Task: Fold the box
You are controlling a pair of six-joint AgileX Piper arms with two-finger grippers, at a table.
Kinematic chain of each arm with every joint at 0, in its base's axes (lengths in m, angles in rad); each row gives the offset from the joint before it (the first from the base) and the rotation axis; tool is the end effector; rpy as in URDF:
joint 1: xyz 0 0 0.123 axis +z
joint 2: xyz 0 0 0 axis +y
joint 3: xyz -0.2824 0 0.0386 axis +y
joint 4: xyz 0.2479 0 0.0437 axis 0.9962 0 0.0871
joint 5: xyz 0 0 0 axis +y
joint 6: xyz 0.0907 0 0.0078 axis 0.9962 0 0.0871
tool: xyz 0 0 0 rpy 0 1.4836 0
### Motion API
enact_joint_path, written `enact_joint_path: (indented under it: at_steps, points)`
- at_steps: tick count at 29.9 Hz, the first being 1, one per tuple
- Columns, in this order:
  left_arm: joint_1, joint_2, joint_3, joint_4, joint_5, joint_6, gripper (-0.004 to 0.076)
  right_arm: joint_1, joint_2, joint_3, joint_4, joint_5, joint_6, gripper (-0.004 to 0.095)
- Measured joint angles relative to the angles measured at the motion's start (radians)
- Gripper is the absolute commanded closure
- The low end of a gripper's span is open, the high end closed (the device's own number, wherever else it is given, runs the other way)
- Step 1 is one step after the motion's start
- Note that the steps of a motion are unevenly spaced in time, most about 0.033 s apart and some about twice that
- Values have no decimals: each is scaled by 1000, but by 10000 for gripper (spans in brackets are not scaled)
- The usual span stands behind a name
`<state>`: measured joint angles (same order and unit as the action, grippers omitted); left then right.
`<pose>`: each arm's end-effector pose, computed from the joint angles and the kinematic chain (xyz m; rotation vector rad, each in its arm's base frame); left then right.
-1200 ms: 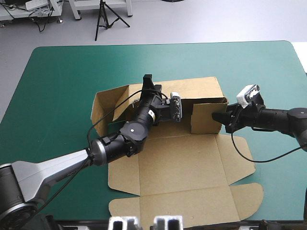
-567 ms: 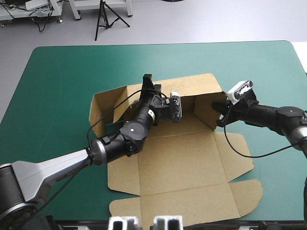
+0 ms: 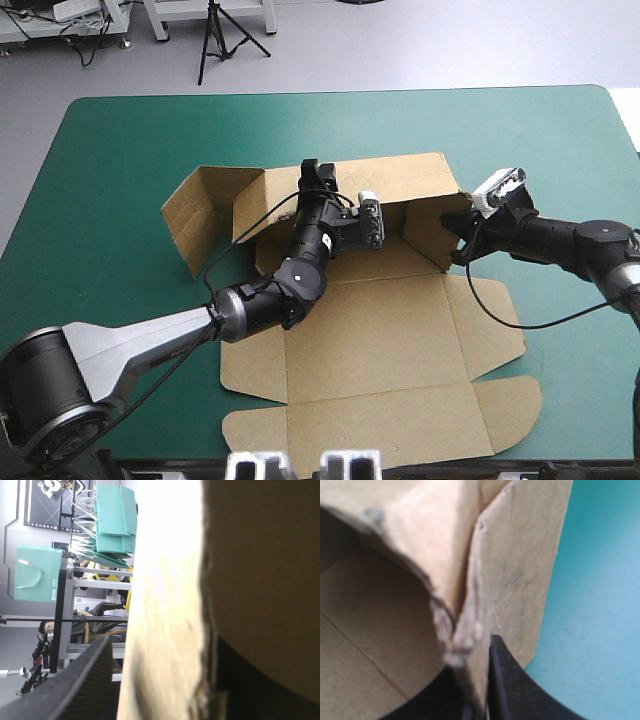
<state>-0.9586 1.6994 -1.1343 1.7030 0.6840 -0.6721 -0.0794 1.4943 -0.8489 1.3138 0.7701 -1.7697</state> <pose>0.2613 -0.2727 0.2766 1.3484 1.3705 0.7273 0.2920 0.0383 0.2451 -0.8292 2.0114 0.5213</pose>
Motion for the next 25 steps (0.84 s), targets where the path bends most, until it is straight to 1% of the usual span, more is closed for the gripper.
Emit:
enact_joint_path:
  at_steps: [2, 5, 9, 21, 23, 25]
  points:
    - [-6, 0, 0, 0, 11, -16, 314, 0, 0, 0, -4, 1, 4, 906]
    - [-39, 0, 0, 0, 55, -31, 314, 0, 0, 0, -7, 1, 16, 906]
    - [-111, 0, 0, -1, 117, -57, 314, 0, 0, -1, -11, 1, 24, 906]
    - [-322, 2, 0, -8, 254, -84, 315, 0, 0, 0, -15, 1, 35, 906]
    - [-365, 2, 0, -8, 273, -85, 338, 0, 0, 0, -15, 1, 42, 906]
    - [-407, 2, 0, -8, 288, -85, 447, 0, 0, 0, -15, 1, 49, 906]
